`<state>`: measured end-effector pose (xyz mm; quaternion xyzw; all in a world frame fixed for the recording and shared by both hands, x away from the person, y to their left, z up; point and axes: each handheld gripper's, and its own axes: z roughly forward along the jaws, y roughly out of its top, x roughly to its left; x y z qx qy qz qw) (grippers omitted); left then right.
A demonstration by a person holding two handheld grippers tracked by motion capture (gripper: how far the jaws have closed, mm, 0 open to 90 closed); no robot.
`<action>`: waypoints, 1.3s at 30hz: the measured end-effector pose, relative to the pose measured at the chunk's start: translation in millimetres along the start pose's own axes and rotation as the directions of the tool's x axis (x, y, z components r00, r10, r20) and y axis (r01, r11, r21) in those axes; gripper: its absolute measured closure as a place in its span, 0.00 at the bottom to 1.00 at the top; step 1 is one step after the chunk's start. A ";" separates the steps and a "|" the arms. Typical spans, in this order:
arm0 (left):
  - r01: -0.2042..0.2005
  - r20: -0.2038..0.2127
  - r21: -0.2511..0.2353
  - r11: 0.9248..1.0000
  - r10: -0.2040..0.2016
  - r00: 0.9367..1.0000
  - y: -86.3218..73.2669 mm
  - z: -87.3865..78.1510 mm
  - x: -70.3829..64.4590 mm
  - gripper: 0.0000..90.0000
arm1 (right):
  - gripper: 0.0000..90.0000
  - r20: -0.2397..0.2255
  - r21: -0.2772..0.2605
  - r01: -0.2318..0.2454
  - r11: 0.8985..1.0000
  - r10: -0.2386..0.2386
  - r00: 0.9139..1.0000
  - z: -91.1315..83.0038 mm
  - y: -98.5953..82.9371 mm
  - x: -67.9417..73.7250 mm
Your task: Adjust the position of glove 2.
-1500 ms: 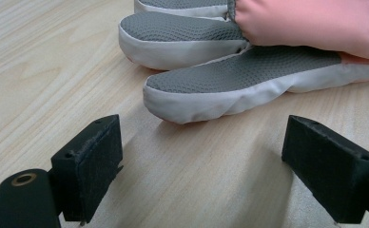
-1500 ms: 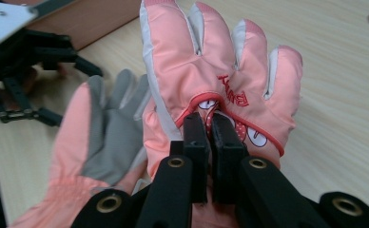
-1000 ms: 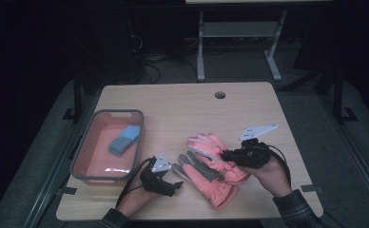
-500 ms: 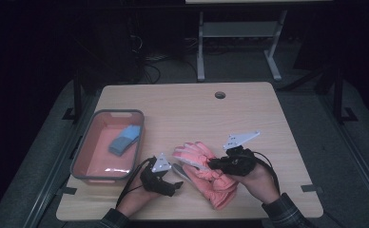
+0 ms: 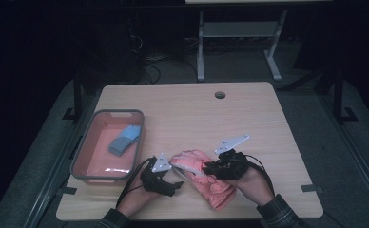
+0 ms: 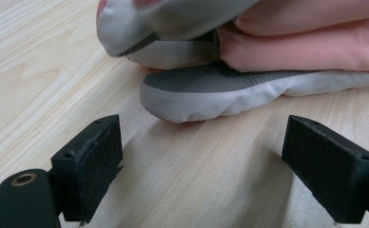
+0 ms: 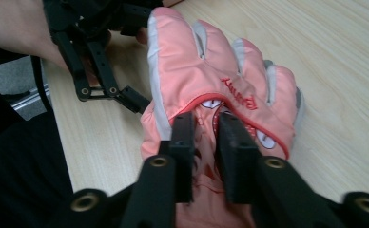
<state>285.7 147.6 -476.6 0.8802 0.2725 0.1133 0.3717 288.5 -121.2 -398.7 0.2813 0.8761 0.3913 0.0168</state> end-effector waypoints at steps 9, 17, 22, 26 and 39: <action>0.003 -0.002 0.027 1.000 -0.003 1.000 2.3 -1.0 -3.5 0.14 | 0.52 0.002 -0.060 0.017 0.998 -0.017 1.000 -13.1 3.8 -1.5; 0.009 -0.057 0.061 0.998 -0.006 0.998 4.8 -21.1 -14.4 0.31 | 0.65 0.039 -0.121 0.025 0.992 -0.020 0.999 -33.0 -2.1 -15.1; 0.001 -0.002 0.056 0.998 -0.001 1.000 9.7 -27.2 -22.9 0.67 | 0.87 0.095 -0.117 -0.011 0.993 0.022 0.995 -45.9 -17.9 -32.0; -0.003 0.050 0.052 0.999 0.001 0.999 14.0 -26.5 -29.1 0.93 | 1.00 0.131 -0.110 -0.017 0.994 0.032 0.991 -52.1 -34.8 -42.3; -0.011 0.139 0.048 0.999 0.005 0.990 30.4 -4.7 -47.8 0.99 | 1.00 0.064 -0.004 -0.044 0.999 0.044 0.997 -39.7 -78.5 -57.4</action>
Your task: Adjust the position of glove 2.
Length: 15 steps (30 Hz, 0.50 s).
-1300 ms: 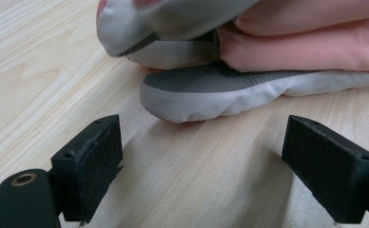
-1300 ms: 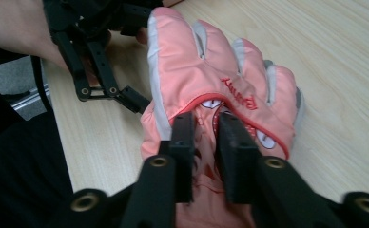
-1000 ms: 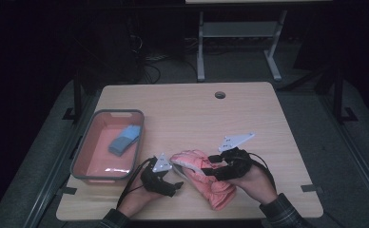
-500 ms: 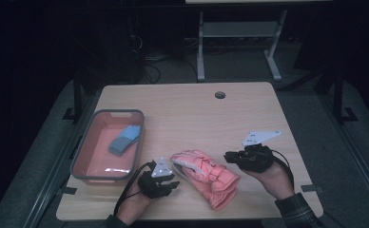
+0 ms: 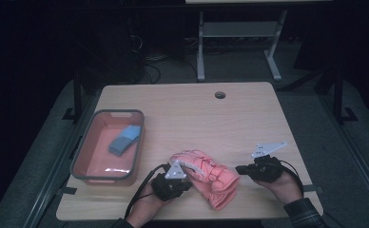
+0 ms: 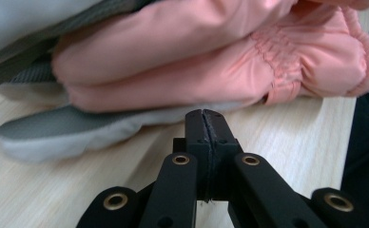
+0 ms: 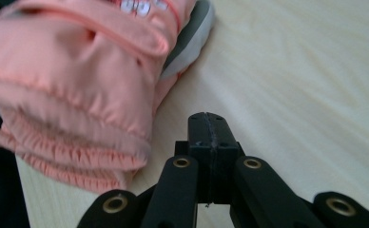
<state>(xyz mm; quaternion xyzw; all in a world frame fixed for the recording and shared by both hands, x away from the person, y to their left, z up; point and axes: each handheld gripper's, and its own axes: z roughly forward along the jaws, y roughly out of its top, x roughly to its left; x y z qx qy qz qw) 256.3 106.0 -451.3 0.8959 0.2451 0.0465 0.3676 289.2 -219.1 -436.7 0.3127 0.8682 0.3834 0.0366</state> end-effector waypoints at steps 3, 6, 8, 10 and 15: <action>0.000 0.000 0.010 1.000 0.000 1.000 3.1 3.9 2.2 0.99 | 1.00 -0.010 0.020 0.014 1.000 -0.013 1.000 5.6 -2.2 1.3; 0.006 -0.001 0.012 1.000 -0.006 1.000 4.1 5.4 4.5 0.99 | 1.00 -0.020 0.016 0.029 0.999 -0.029 0.999 6.9 -0.8 2.8; 0.012 0.001 0.011 1.000 -0.012 1.000 4.6 6.3 6.6 0.99 | 1.00 -0.026 0.019 0.034 0.999 -0.033 0.999 7.9 -0.6 3.6; 0.010 -0.006 0.016 1.000 -0.010 1.000 5.9 6.9 9.6 0.99 | 1.00 -0.031 0.025 0.033 0.999 -0.032 0.999 9.6 -1.0 4.2; 0.026 -0.016 0.016 1.000 -0.026 1.000 9.0 9.1 18.8 0.99 | 1.00 -0.057 0.043 0.030 0.999 -0.028 0.998 15.0 -1.8 6.1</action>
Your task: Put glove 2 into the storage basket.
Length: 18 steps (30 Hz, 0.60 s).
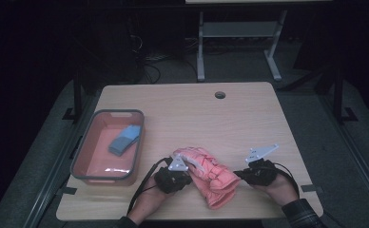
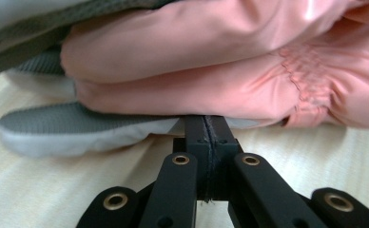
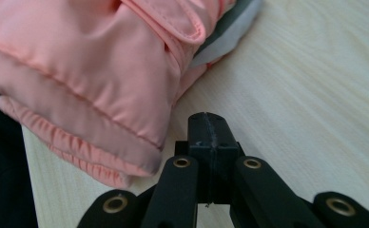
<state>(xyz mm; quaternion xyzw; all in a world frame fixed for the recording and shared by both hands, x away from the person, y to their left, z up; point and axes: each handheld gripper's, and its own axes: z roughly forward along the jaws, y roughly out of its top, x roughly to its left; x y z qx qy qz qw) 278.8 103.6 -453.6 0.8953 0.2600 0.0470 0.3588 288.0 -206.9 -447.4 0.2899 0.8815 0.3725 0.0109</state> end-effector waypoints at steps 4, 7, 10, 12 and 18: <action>0.014 -0.007 -0.009 1.000 -0.014 1.000 3.1 2.7 5.8 0.99 | 1.00 -0.018 0.007 0.022 1.000 -0.022 1.000 5.4 1.0 2.3; 0.015 -0.012 -0.006 1.000 -0.015 1.000 5.4 4.7 8.8 0.99 | 1.00 -0.029 0.009 0.031 0.999 -0.031 0.999 8.1 2.4 5.0; 0.014 -0.019 -0.008 1.000 -0.014 1.000 8.1 6.7 12.1 0.99 | 1.00 -0.040 0.007 0.050 0.999 -0.049 0.998 11.2 3.7 7.8; 0.018 -0.023 -0.010 1.000 -0.018 1.000 9.8 8.3 14.7 0.99 | 1.00 -0.053 0.008 0.049 0.999 -0.048 0.997 12.9 4.5 11.6; 0.019 -0.033 -0.004 1.000 -0.019 0.999 14.4 12.7 22.5 0.99 | 1.00 -0.073 0.012 0.085 0.996 -0.083 0.994 18.8 7.7 18.5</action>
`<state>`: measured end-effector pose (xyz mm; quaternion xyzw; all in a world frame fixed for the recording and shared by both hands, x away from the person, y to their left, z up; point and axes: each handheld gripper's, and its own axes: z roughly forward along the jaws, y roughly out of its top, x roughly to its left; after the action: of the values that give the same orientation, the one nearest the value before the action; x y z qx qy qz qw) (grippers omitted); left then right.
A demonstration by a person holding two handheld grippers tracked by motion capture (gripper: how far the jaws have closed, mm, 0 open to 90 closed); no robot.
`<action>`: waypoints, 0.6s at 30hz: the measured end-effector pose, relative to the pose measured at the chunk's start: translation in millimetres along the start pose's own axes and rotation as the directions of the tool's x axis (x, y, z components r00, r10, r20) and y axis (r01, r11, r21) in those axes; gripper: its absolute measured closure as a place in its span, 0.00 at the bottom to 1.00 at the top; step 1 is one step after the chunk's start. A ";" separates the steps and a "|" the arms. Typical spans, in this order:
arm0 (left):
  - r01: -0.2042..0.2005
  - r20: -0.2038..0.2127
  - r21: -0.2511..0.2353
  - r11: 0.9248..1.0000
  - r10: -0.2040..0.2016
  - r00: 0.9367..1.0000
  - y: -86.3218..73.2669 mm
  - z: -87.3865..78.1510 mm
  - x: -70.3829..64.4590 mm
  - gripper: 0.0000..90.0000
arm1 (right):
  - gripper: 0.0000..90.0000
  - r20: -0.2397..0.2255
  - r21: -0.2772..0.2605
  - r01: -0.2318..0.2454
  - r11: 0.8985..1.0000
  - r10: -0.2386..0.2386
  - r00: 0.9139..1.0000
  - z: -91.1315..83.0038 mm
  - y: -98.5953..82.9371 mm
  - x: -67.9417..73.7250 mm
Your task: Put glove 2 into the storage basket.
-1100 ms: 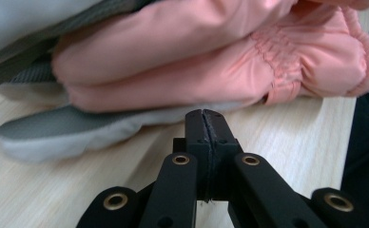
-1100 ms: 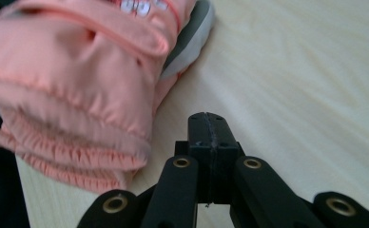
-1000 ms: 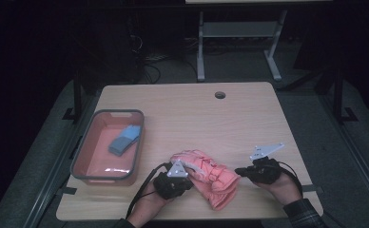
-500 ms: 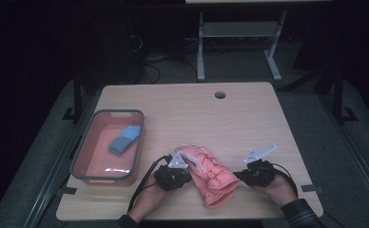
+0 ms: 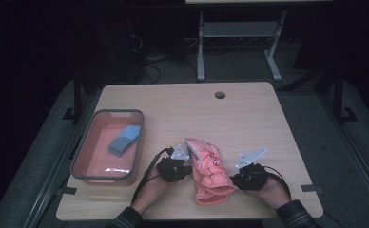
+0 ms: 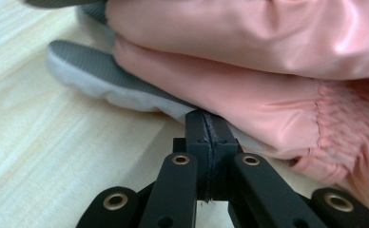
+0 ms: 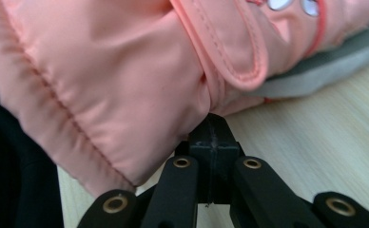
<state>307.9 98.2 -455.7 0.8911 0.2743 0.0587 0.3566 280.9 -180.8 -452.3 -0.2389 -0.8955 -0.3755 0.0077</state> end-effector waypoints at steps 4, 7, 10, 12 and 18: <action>0.002 -0.008 -0.001 1.000 -0.002 1.000 3.0 3.9 4.1 0.99 | 1.00 -0.021 0.000 0.010 1.000 -0.010 1.000 3.8 3.5 5.0; -0.004 -0.012 0.002 1.000 0.004 1.000 6.0 5.9 6.8 0.99 | 1.00 -0.034 0.000 0.019 1.000 -0.019 0.999 7.2 6.4 9.9; 0.002 -0.015 -0.008 1.000 -0.002 1.000 8.6 8.5 8.0 0.99 | 1.00 -0.043 0.004 0.030 1.000 -0.030 0.999 11.1 9.2 13.9; 0.005 -0.018 -0.011 1.000 -0.006 1.000 10.0 11.2 7.8 0.99 | 1.00 -0.047 0.005 0.045 0.999 -0.045 0.998 13.2 10.8 15.4; 0.004 -0.017 -0.009 1.000 -0.004 1.000 11.9 12.7 8.2 0.99 | 1.00 -0.068 0.010 0.052 0.999 -0.051 0.996 19.2 15.8 22.1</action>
<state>323.9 87.8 -457.8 0.8885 0.2788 0.0667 0.3584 271.4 -148.9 -451.2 -0.2029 -0.9026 -0.3784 0.0298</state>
